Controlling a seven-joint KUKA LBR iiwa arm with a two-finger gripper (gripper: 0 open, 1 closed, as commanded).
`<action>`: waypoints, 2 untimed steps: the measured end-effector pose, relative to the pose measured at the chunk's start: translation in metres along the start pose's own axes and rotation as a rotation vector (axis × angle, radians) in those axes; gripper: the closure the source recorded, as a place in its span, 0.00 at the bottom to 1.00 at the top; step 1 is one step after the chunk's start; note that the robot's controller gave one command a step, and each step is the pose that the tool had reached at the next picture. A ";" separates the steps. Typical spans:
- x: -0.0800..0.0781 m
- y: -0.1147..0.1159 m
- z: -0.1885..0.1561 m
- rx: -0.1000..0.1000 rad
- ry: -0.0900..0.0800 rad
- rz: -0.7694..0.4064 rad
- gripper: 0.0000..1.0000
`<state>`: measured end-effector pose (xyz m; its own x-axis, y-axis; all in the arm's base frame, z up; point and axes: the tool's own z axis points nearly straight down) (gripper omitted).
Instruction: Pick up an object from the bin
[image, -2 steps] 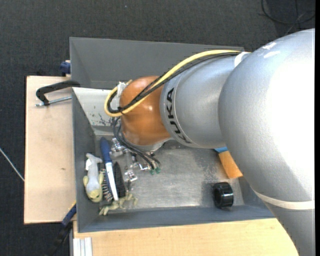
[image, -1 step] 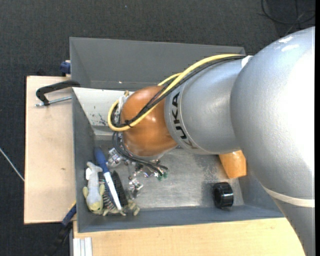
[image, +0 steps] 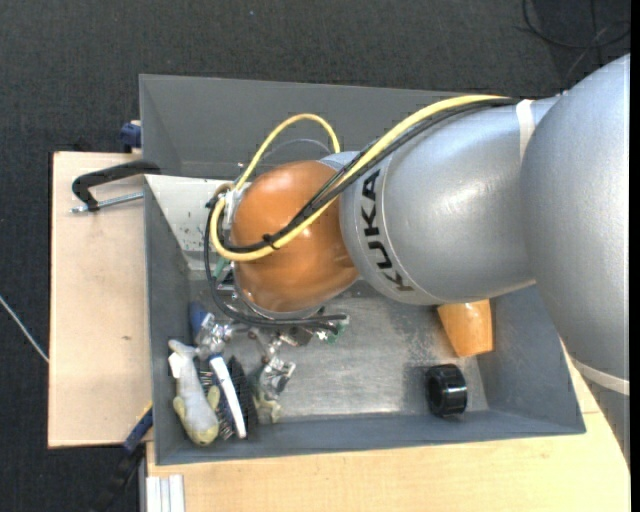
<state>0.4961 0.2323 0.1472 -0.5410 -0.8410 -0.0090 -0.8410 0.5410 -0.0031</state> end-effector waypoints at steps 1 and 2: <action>-0.023 -0.088 0.059 -0.007 0.009 -0.325 0.00; -0.005 -0.022 0.027 0.001 0.000 -0.668 0.00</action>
Offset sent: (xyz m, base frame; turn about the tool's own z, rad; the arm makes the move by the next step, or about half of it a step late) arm 0.0989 -0.0352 -0.0755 -0.3374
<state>0.5173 0.2249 0.1206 0.0959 -0.9954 -0.0052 -0.9953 -0.0959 -0.0094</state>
